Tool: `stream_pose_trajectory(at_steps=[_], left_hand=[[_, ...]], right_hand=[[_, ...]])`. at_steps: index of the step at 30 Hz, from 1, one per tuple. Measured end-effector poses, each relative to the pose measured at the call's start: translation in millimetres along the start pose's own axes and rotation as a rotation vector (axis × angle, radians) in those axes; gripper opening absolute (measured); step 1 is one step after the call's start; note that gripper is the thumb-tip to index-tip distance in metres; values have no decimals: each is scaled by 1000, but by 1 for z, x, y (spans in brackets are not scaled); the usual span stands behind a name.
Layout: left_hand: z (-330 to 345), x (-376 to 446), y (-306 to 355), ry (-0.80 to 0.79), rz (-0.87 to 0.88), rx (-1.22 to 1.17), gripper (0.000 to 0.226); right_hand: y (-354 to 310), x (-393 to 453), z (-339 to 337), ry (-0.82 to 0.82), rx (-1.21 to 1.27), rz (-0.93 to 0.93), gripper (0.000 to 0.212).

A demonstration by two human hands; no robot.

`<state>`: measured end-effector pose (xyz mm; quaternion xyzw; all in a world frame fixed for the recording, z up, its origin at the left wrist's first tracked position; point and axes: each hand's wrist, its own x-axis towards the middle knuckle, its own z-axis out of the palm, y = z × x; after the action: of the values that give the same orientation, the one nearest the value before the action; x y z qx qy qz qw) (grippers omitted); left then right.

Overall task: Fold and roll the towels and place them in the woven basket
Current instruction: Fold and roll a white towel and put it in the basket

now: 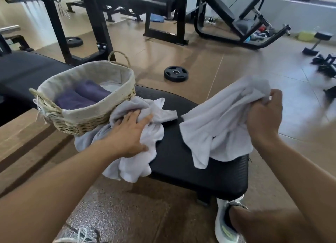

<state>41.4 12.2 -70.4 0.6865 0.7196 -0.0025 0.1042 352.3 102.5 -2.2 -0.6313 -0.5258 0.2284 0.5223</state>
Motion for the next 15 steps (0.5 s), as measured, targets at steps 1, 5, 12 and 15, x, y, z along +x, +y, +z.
stream_pose_trajectory(at_steps=[1, 5, 12, 15], left_hand=[[-1, 2, 0, 42, 8, -34, 103], [5, 15, -6, 122, 37, -99, 88], [6, 32, 0, 169, -32, -148, 75], [-8, 22, 24, 297, -46, -262, 63]], right_hand=[[0, 1, -1, 49, 41, -7, 18], [-2, -6, 3, 70, 178, -101, 22], [-16, -50, 16, -262, 248, -312, 14], [-17, -61, 17, -400, 191, -332, 22]])
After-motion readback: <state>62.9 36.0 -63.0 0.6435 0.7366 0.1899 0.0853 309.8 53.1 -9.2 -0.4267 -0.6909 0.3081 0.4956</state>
